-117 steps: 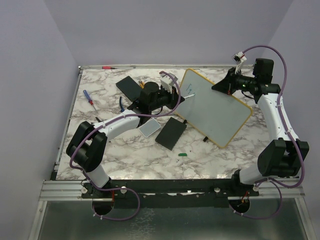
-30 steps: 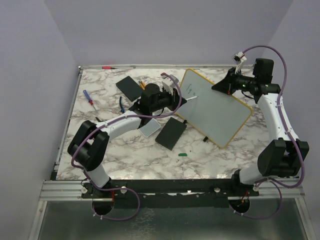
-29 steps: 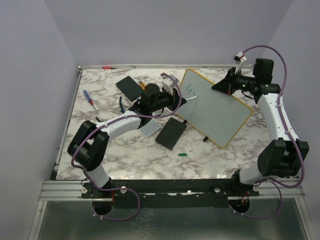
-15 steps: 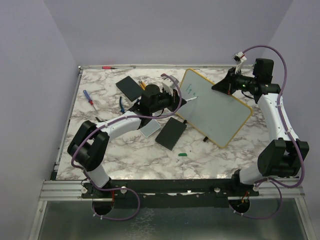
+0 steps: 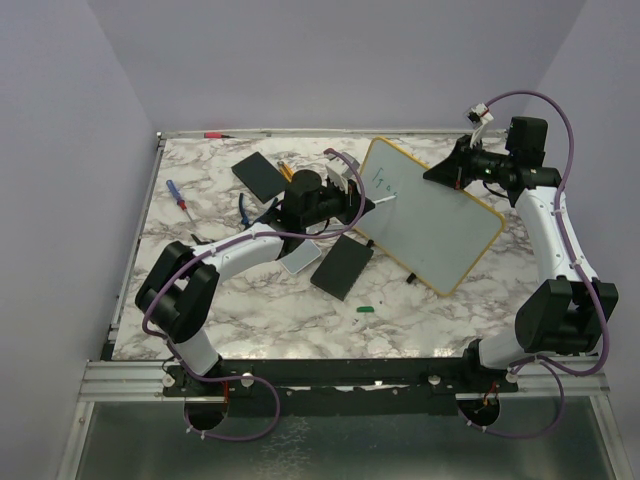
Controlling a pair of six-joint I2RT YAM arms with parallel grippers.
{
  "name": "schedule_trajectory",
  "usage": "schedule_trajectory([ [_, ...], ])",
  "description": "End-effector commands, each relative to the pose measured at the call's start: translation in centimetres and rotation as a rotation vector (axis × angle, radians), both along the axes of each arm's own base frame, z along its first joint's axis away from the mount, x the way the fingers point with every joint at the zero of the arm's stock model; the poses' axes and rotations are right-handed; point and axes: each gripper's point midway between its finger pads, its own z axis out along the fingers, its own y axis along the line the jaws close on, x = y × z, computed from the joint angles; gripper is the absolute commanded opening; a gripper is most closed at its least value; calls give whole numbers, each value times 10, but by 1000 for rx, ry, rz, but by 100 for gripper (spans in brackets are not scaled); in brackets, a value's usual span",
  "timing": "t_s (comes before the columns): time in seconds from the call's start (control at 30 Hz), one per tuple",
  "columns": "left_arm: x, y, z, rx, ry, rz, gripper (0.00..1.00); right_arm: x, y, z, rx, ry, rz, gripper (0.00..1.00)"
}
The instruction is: Write a sentence on the whiteboard
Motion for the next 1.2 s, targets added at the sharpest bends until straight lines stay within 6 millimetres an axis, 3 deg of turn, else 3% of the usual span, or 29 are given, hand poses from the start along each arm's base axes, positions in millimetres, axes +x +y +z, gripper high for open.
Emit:
schedule_trajectory([
  [0.0,5,0,22,-31,-45,32,0,-16,10,-19,29,112,46,1],
  [0.8,9,9,40,-79,-67,65,0,-17,10,-18,29,114,45,1],
  [1.17,-20,8,48,-83,-97,-25,0,-17,10,-17,27,112,45,1],
])
